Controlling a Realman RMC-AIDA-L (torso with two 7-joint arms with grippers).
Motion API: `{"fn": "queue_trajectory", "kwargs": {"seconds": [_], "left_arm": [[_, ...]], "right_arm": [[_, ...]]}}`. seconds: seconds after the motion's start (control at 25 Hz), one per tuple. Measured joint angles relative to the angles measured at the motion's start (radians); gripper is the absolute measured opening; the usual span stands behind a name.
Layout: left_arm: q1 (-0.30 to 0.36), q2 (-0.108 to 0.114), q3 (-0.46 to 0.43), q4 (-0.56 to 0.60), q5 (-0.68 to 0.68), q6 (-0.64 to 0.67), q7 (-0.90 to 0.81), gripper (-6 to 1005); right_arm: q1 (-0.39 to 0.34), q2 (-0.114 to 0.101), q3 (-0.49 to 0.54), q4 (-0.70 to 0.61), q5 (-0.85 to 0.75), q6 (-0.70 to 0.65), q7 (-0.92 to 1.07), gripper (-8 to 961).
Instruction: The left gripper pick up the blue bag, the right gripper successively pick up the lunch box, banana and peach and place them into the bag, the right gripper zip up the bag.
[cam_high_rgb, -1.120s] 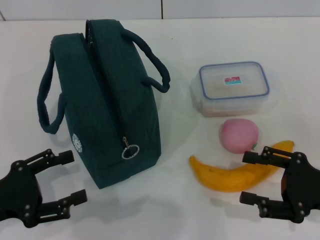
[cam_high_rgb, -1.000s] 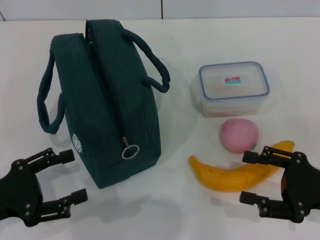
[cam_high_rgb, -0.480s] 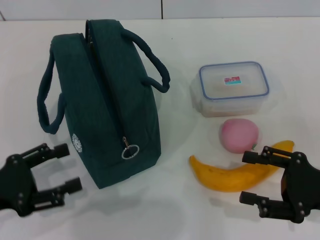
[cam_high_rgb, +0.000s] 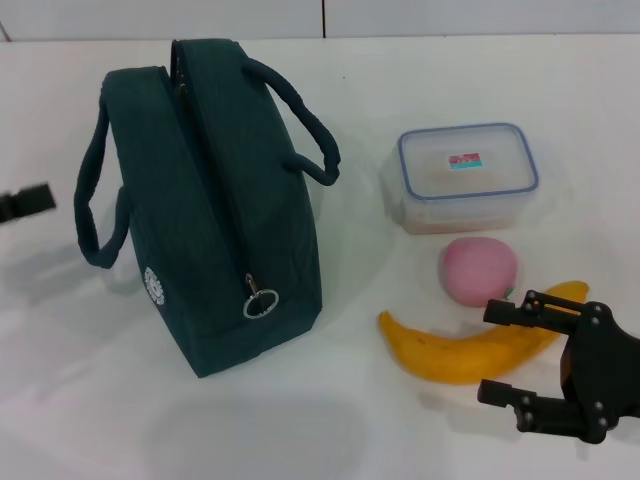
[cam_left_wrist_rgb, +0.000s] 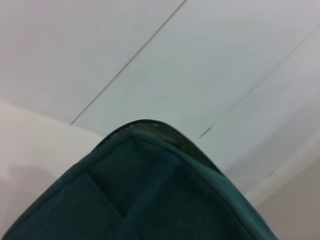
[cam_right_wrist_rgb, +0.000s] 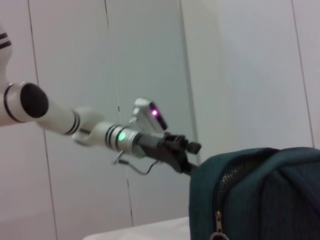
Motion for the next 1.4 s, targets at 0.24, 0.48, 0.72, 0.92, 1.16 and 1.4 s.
{"fn": "queue_trajectory", "kwargs": {"seconds": [0.24, 0.48, 0.72, 0.92, 1.16, 1.4], "left_arm": [[-0.147, -0.003, 0.025, 0.207, 0.176, -0.014, -0.361, 882], [-0.231, -0.001, 0.179, 0.339, 0.199, -0.013, -0.579, 880], [-0.293, -0.011, 0.216, 0.344, 0.296, -0.036, -0.63, 881], [-0.308, -0.023, 0.223, 0.34, 0.329, -0.051, -0.635, 881], [-0.312, -0.032, 0.282, 0.343, 0.34, -0.081, -0.642, 869], [-0.308, -0.037, 0.282, 0.336, 0.316, -0.099, -0.589, 774]], "right_arm": [[0.0, 0.0, 0.003, 0.0, 0.0, 0.016, 0.001, 725], [0.0, 0.0, 0.004, 0.0, 0.001, 0.018, 0.001, 725], [0.001, 0.0, 0.004, 0.0, 0.014, 0.019, 0.002, 725], [0.004, 0.0, 0.004, 0.0, 0.014, 0.019, 0.003, 724], [0.004, 0.0, 0.004, 0.001, 0.032, 0.018, 0.007, 724], [0.0, -0.001, 0.005, 0.002, 0.054, 0.016, 0.039, 724]]}}
